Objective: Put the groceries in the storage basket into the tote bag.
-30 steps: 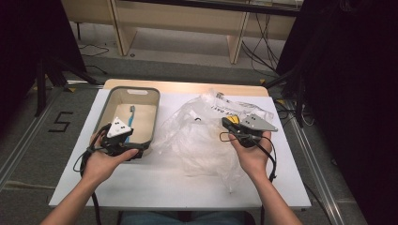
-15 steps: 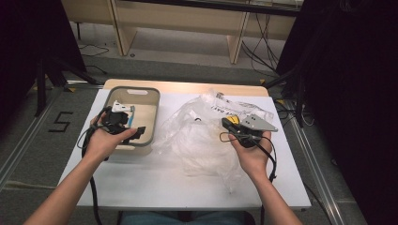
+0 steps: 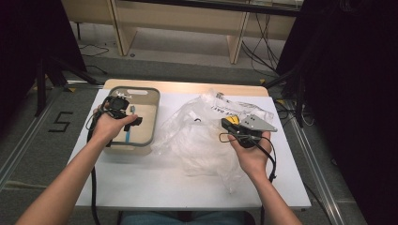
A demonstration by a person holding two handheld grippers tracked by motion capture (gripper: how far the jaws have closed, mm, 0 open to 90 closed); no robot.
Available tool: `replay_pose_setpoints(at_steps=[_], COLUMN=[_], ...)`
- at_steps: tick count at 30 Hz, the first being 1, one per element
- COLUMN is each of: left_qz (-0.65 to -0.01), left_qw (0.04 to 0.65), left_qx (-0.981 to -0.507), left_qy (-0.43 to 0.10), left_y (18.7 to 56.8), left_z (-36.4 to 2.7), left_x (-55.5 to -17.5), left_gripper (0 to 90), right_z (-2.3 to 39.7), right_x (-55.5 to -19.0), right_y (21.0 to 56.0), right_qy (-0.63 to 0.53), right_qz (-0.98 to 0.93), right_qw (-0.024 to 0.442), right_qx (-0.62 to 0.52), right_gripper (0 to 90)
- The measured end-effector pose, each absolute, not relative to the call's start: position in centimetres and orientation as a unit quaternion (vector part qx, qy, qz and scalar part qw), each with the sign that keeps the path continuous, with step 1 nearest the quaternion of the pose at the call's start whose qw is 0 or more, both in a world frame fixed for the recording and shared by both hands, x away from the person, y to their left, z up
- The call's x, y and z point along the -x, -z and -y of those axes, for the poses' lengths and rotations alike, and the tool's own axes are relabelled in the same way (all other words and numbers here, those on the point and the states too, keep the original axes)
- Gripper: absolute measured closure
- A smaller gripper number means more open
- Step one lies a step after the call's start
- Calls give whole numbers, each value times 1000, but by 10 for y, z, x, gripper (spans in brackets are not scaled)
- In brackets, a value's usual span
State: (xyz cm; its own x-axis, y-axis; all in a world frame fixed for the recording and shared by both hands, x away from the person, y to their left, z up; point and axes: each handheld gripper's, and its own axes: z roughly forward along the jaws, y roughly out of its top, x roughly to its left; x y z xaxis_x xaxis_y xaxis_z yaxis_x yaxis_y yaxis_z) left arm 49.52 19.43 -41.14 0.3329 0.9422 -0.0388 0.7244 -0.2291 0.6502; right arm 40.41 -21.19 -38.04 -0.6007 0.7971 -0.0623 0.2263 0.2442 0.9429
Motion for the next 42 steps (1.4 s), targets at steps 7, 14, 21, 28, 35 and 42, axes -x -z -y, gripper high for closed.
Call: replay_pose_setpoints(at_steps=[7, 14, 21, 28, 35, 42], left_qz=[-564, -578, -583, -598, -612, -622], left_qw=[274, 255, 248, 227, 206, 206], left_qx=[-760, -757, -756, -752, -750, -743], left_qy=[-172, -164, -167, -162, -146, -136], left_y=[422, 425, 424, 435, 448, 453], left_z=[-195, -197, -195, -199, -202, -204], left_x=[-512, -522, -530, -540, -547, -551], left_gripper=[286, 305, 311, 324, 349, 402], right_z=[212, 212, 212, 212, 211, 211], right_x=[-404, -404, -404, -405, -404, -404], right_y=[381, 381, 380, 381, 382, 381], right_qy=[-508, -509, -508, -509, -508, -508], right_qz=[-737, -736, -736, -735, -738, -738], right_qw=[281, 280, 280, 281, 280, 279], right_qx=[-348, -348, -349, -348, -346, -345], right_gripper=[900, 900, 900, 900, 900, 900])
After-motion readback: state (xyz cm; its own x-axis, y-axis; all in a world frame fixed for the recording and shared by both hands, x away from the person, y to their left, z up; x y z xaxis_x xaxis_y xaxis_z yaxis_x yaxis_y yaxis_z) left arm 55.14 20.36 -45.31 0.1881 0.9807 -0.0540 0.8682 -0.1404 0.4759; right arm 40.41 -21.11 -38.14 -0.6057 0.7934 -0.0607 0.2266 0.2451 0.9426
